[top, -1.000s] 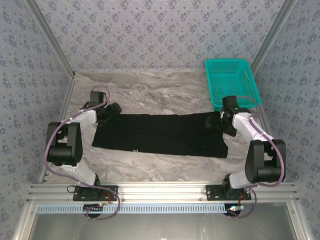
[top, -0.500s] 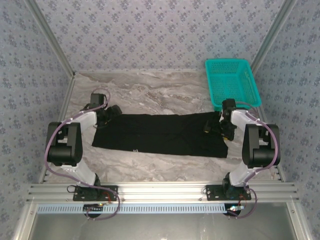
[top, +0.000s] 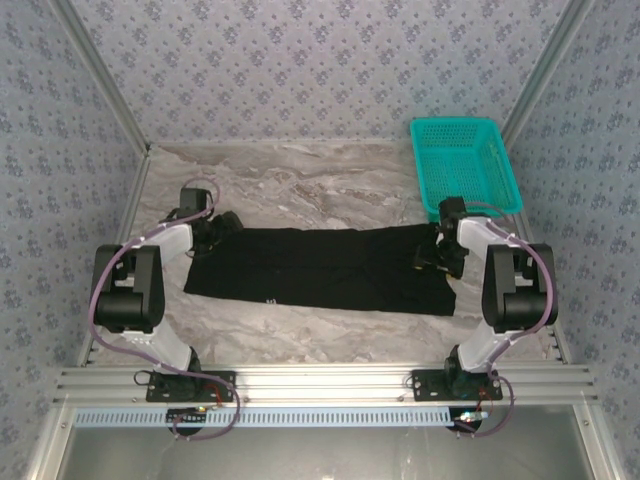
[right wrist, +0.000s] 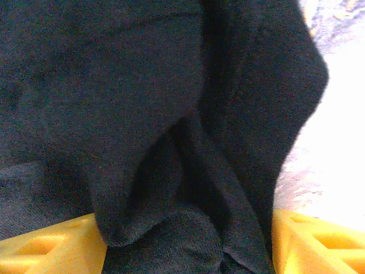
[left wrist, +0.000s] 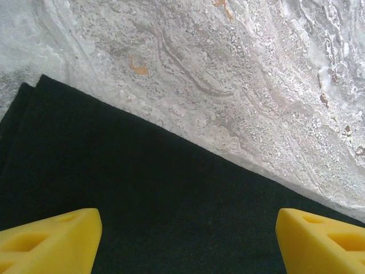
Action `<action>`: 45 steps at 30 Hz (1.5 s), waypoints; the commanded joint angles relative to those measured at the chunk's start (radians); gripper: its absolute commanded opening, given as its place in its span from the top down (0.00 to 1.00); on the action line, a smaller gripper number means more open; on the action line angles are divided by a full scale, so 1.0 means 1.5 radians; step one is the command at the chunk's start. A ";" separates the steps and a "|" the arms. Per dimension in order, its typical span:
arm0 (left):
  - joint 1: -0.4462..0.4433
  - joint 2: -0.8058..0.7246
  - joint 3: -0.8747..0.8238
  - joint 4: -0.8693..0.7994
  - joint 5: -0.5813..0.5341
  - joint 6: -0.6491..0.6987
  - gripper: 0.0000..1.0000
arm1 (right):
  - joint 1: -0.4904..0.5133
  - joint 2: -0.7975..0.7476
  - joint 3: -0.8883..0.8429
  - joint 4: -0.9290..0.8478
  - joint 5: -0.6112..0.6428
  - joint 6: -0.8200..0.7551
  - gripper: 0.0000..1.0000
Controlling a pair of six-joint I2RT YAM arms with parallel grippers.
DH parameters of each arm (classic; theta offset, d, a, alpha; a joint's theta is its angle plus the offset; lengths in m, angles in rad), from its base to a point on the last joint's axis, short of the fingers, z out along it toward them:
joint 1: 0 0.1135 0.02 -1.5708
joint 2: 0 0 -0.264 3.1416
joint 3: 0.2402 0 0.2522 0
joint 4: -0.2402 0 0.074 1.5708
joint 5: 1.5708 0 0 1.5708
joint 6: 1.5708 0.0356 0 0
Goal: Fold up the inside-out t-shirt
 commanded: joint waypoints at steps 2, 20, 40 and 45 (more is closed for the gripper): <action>0.004 -0.027 -0.012 0.004 0.001 0.005 0.20 | 0.035 0.032 0.021 0.023 -0.083 -0.022 0.29; 0.007 -0.028 -0.018 0.006 0.001 0.008 0.20 | 0.078 0.069 0.027 0.076 -0.149 -0.023 0.51; 0.008 -0.037 -0.023 -0.001 0.001 0.015 0.20 | 0.021 0.006 0.035 0.051 -0.136 0.023 0.39; 0.008 -0.041 -0.024 -0.002 -0.001 0.016 0.20 | 0.009 -0.005 0.041 0.047 -0.114 0.029 0.33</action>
